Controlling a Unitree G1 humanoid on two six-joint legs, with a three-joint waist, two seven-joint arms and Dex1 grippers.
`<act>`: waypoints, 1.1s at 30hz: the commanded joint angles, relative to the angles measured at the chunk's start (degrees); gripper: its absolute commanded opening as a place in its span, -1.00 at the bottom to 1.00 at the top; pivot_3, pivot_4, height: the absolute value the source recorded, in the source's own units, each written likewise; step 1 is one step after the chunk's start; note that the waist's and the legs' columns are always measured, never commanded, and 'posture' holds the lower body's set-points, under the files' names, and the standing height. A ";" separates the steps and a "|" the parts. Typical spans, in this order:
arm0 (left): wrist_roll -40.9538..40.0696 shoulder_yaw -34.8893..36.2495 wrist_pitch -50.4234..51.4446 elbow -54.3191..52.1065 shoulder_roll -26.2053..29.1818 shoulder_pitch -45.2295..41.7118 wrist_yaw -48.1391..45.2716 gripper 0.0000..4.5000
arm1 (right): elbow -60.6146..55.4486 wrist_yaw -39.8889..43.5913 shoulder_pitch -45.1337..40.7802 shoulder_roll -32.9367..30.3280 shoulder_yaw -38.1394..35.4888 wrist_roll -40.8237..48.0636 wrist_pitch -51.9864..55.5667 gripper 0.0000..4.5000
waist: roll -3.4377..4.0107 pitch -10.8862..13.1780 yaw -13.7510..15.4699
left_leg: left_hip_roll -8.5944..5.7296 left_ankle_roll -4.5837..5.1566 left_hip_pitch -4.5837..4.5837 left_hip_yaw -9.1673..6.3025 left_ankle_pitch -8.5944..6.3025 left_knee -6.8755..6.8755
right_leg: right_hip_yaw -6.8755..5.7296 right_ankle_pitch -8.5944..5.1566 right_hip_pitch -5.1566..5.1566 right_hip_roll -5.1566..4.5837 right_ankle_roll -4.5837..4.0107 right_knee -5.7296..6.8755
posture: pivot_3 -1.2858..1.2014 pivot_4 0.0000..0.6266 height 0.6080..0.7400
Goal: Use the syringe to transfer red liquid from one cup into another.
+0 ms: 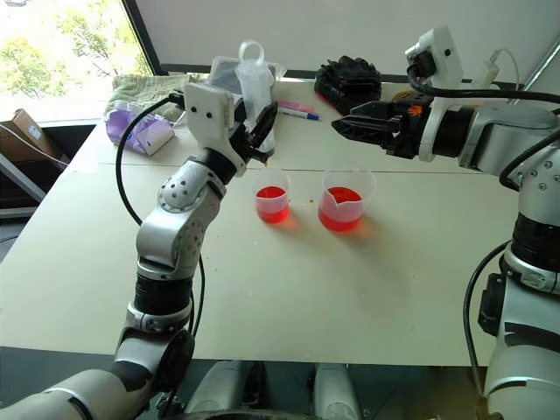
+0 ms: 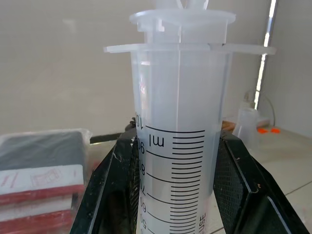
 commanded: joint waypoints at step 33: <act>-15.69 -8.07 57.97 72.59 24.93 -48.22 -0.33 -0.32 | -4.76 -3.77 6.84 2.04 -5.53 3.25 -1.87 0.22 | -0.09 0.05 -0.15 | -0.02 -0.67 -0.04 0.02 0.37 -0.04 | 0.10 0.07 -0.17 0.11 0.14 0.08 | 0.03 -0.52 1.00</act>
